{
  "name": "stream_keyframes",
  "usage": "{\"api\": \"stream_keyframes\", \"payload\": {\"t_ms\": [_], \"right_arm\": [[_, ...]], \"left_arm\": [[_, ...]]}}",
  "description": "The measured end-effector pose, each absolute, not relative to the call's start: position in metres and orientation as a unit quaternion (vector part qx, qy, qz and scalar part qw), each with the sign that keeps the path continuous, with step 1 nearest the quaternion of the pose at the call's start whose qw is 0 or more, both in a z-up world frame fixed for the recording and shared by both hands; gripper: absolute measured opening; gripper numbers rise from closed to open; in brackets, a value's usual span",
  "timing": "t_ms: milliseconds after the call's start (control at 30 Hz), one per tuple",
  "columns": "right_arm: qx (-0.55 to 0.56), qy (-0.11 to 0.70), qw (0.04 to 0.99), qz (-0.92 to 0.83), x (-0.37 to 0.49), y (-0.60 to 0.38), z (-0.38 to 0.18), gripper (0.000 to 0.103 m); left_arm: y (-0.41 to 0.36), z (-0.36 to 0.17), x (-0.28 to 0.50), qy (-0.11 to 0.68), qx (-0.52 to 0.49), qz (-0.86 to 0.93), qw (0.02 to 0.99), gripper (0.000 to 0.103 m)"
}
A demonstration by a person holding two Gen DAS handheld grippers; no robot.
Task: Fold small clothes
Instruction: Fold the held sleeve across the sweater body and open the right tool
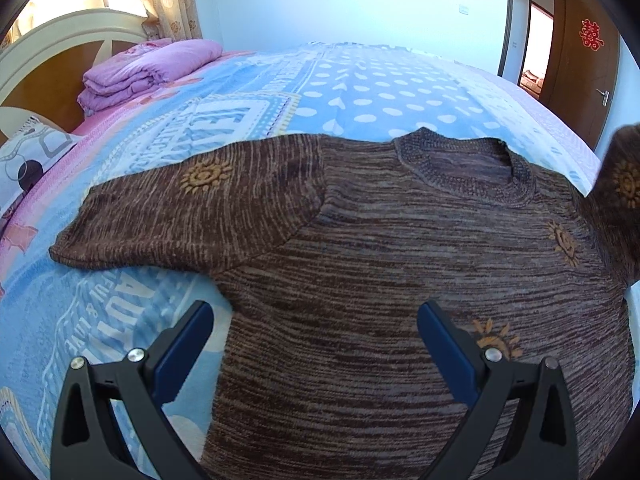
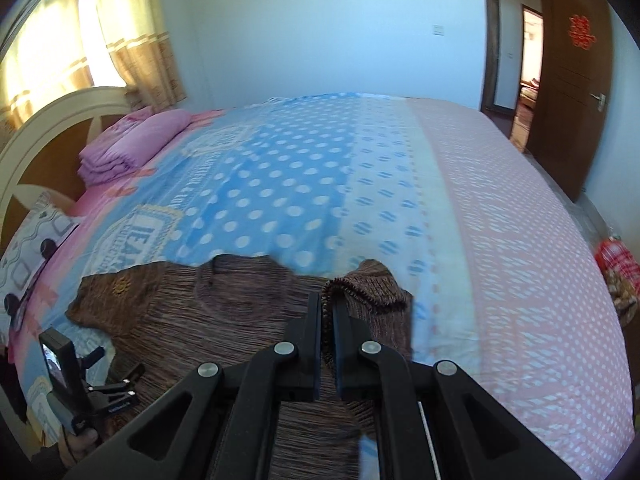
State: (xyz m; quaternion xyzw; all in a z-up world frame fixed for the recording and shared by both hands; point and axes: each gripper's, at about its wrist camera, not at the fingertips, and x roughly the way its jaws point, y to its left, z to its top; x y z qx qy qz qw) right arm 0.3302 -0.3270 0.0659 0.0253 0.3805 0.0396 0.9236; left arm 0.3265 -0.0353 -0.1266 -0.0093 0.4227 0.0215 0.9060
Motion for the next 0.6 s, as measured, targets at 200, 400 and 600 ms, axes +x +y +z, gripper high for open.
{"api": "stream_keyframes", "payload": {"t_ms": [200, 400, 600], "right_arm": [[0.079, 0.389, 0.912, 0.106, 0.374, -0.250, 0.012, 0.005], [0.135, 0.451, 0.862, 0.188, 0.374, -0.202, -0.072, 0.064], [0.069, 0.439, 0.879, 0.173, 0.305, -0.254, -0.083, 0.064]], "left_arm": [[-0.031, -0.132, 0.325, 0.432, -0.005, 0.025, 0.901, 0.103], [-0.019, -0.124, 0.320, 0.433, 0.019, 0.042, 0.900, 0.103], [-0.023, -0.105, 0.326, 0.422, 0.048, 0.047, 0.904, 0.103]]}}
